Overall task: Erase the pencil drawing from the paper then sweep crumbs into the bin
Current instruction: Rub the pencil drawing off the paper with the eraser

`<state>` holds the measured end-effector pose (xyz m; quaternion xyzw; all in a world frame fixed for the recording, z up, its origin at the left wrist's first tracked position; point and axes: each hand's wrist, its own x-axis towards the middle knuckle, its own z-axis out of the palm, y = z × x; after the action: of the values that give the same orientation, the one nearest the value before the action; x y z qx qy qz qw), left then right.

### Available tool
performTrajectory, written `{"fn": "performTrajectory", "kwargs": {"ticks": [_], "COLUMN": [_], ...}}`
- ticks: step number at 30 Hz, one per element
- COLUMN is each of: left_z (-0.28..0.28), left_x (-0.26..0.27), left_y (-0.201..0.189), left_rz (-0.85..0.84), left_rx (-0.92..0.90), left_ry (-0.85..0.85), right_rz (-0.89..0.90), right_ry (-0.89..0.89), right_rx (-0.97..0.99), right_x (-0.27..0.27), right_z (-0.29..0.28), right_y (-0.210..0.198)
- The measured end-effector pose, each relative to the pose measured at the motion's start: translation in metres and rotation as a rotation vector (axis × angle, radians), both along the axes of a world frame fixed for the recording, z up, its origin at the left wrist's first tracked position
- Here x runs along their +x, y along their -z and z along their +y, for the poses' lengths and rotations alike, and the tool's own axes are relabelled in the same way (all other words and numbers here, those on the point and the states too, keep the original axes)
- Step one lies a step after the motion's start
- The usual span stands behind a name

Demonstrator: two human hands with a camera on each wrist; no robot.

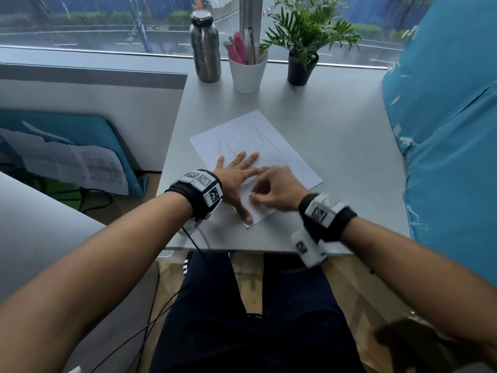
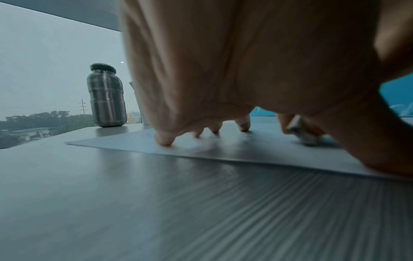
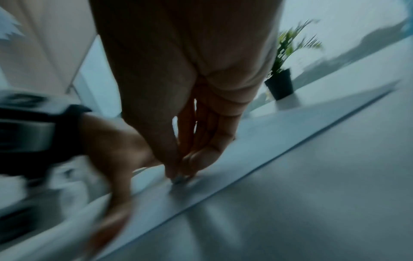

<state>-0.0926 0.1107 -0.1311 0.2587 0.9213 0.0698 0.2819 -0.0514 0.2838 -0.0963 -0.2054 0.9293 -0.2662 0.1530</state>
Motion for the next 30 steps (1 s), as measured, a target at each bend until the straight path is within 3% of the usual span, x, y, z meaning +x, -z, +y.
{"fn": "performTrajectory", "kwargs": {"ticks": [4,9,13,18,22,24,27,30], "left_z": [0.001,0.002,0.003,0.003,0.004,0.005,0.005,0.005], "left_x": [0.001,0.000,0.001,0.000,0.002,0.003,0.002,0.002], "left_y": [0.001,0.002,0.001,0.002,0.000,0.001,0.002,0.002], "left_rz": [-0.014,-0.003,-0.021,-0.008,-0.018,-0.007,-0.010,-0.011], "left_rx": [0.019,0.010,0.031,0.014,0.018,0.015,0.012,0.020], "left_ry": [-0.026,-0.024,-0.043,-0.031,-0.048,-0.049,-0.051,-0.062], "right_rz": [0.100,-0.005,0.088,-0.005,0.083,0.084,-0.005,0.016], "right_ry": [0.223,-0.019,0.193,-0.034,0.205,0.191,-0.012,0.174], "right_rx": [-0.002,-0.004,0.003,-0.003,0.027,0.017,0.016,0.033], "right_x": [-0.040,0.006,-0.038,0.009,-0.039,-0.028,0.005,-0.032], "right_z": [0.029,0.001,0.029,0.003,0.029,0.022,0.002,0.021], "right_y": [-0.005,0.000,-0.005,0.000,-0.008,-0.005,0.001,-0.004]}}
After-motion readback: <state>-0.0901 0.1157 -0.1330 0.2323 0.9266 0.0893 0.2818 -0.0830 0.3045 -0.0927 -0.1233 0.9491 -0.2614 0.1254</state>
